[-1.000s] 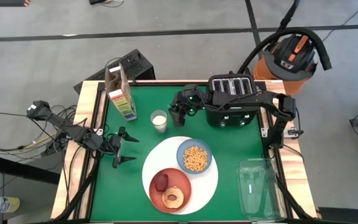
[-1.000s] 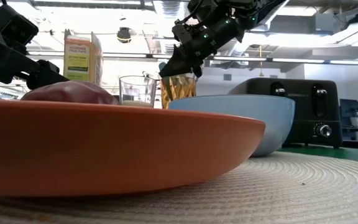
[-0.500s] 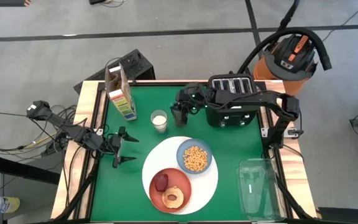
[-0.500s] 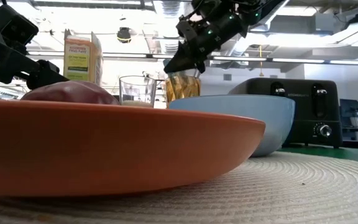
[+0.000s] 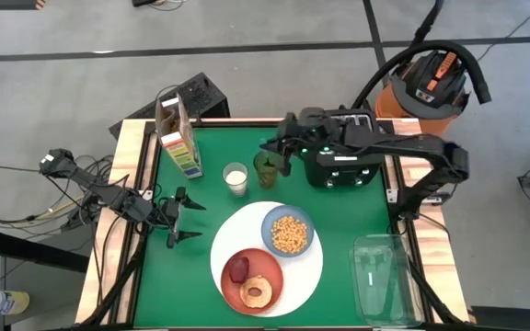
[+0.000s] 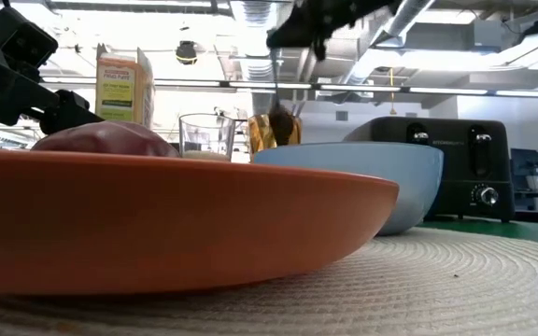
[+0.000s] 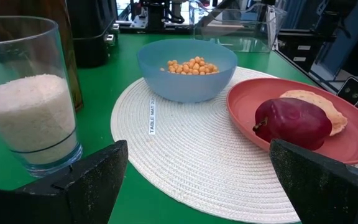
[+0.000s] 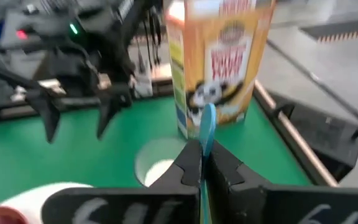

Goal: Arrange a breakfast setting
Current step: Put the blue spoon to the right of the blue bowl on the white placemat

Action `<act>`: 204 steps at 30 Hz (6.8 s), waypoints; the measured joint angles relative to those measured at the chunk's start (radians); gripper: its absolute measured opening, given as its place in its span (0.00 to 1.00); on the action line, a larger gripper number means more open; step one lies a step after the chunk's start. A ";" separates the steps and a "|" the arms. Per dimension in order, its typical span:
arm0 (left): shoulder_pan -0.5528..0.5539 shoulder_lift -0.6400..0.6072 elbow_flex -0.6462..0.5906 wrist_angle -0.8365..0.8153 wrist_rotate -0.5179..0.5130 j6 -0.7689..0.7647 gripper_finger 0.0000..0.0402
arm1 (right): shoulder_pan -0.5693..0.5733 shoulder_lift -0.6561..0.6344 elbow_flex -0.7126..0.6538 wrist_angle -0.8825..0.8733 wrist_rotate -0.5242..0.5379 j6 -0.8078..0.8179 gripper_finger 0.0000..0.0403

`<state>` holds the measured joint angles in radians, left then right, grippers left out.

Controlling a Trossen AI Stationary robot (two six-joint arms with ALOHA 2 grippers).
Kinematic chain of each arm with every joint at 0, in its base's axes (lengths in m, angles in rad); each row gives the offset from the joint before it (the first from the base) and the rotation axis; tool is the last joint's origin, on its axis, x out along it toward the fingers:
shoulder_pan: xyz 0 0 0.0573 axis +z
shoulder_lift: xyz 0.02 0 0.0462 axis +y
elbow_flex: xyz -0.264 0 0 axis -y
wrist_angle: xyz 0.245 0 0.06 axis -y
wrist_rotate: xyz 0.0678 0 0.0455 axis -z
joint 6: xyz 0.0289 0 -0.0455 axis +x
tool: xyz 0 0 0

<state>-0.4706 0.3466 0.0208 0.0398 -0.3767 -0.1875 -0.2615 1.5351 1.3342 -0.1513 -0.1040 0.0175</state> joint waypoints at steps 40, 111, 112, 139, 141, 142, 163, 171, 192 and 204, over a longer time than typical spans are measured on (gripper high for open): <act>0.000 0.000 0.000 0.000 0.000 0.000 0.94 | 0.742 -0.328 0.002 -0.582 0.680 0.160 0.05; 0.000 0.000 0.000 0.000 0.000 0.000 0.94 | 1.189 0.188 -0.143 -0.628 1.180 0.627 0.08; 0.000 0.000 0.000 0.000 0.000 0.000 0.94 | 1.184 0.187 -0.159 -0.615 1.180 0.627 0.08; 0.000 0.000 0.000 0.000 0.000 0.000 0.94 | 1.115 0.187 -0.277 -0.238 0.987 0.631 0.09; 0.000 0.000 0.000 0.000 0.000 0.000 0.94 | 1.116 0.187 -0.277 -0.233 0.978 0.641 0.08; 0.000 0.000 0.000 0.000 0.000 0.000 0.94 | 1.117 0.187 -0.277 -0.233 0.977 0.640 0.08; 0.000 0.000 0.000 0.000 0.000 0.000 0.94 | 1.046 0.188 -0.266 -0.161 0.602 -0.114 0.08; 0.000 0.000 0.000 0.000 0.000 0.000 0.94 | 0.937 0.187 -0.266 -0.259 0.404 -0.246 0.08; 0.000 0.000 0.000 0.000 0.000 0.000 0.94 | 0.809 0.188 -0.266 -0.255 0.271 -0.297 0.14; 0.000 0.000 0.000 0.000 0.000 0.000 0.94 | 0.811 0.188 -0.266 -0.264 0.261 -0.263 0.14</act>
<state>-0.4707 0.3468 0.0208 0.0397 -0.3771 -0.1875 0.5491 1.7229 1.0683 -0.4152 0.1570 -0.2458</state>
